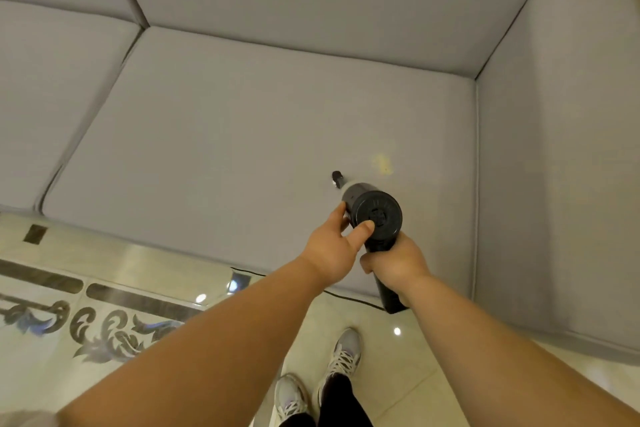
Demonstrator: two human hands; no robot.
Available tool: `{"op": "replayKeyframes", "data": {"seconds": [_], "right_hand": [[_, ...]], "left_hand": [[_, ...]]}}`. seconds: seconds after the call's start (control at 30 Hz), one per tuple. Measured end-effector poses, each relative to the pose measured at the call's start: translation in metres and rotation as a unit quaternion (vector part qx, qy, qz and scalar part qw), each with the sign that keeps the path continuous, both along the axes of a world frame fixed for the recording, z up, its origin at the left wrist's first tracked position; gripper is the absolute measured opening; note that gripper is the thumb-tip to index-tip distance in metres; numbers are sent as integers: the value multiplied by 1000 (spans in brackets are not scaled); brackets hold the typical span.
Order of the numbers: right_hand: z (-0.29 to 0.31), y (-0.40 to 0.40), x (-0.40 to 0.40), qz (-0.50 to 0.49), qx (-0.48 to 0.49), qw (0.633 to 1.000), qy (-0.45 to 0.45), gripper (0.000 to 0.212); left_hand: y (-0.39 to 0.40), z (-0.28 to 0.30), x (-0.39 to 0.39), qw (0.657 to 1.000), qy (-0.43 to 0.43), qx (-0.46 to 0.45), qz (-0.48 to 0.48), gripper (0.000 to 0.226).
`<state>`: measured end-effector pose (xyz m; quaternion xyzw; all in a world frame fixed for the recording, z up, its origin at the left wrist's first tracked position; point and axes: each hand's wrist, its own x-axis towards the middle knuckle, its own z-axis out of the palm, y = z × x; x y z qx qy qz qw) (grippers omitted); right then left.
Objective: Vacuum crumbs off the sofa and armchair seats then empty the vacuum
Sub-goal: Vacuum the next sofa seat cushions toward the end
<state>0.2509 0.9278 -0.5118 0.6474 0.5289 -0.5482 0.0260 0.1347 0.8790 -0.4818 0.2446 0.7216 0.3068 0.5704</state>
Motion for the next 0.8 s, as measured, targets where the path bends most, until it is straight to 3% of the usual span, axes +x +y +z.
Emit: {"op": "replayKeyframes", "data": {"seconds": [0.37,0.6,0.8], "right_hand": [[25,-30,26,-44,9,999,1,31],[24,-55,-19,31,-14,998,50,38],[16,-72,-10,34,-25,999,15,38]], "left_hand": [[-17,27,22,1000,-17,-1,-15,69],[-60,32,-18,999,33,6,34,63],[-78,24,-12,1000,0,-5,20,67]]}}
